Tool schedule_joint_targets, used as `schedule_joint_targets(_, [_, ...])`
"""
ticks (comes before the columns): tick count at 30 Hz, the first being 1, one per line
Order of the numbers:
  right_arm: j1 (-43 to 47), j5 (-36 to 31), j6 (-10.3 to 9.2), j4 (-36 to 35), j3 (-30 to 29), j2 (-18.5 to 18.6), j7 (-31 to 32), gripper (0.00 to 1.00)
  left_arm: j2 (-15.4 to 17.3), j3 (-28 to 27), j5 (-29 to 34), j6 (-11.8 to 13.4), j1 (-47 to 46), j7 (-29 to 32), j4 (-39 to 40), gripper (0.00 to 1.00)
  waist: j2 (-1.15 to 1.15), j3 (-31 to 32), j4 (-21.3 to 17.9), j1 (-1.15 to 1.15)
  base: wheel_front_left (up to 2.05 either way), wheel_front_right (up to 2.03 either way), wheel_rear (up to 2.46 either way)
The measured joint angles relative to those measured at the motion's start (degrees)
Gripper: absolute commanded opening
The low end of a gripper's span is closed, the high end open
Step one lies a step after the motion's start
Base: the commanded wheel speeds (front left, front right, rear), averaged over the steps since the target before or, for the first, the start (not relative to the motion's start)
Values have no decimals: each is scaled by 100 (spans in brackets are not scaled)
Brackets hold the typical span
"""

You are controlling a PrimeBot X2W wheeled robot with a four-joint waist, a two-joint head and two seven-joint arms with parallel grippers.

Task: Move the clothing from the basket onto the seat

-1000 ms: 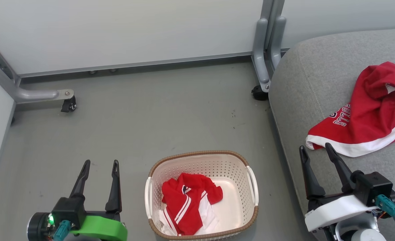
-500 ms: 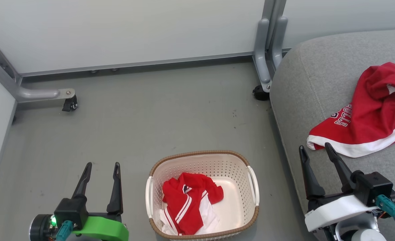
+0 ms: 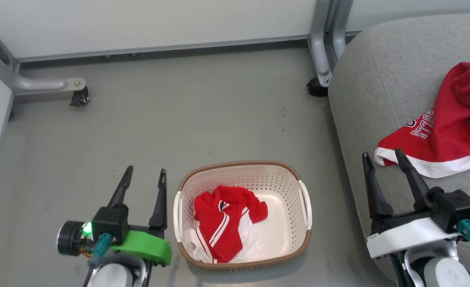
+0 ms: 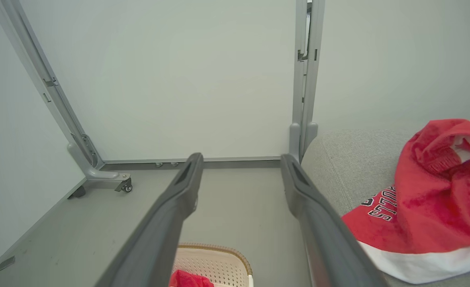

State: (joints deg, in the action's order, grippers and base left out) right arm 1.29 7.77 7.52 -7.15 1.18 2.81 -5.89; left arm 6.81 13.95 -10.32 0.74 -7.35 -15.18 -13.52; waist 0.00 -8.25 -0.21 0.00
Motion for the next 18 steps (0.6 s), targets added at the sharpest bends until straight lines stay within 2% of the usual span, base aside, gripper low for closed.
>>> schedule_joint_targets(10, [-667,-226,0,-463,9,0,-21,100,-289,561,349,-171,-1319,0,-989,100,0,-992,22,0,0,0,0])
schedule_joint_targets(18, [-1115,-289,0,-659,32,1,-153,100,-390,1348,683,-336,-2424,0,-2149,100,0,-1978,-40,1,0,0,0])
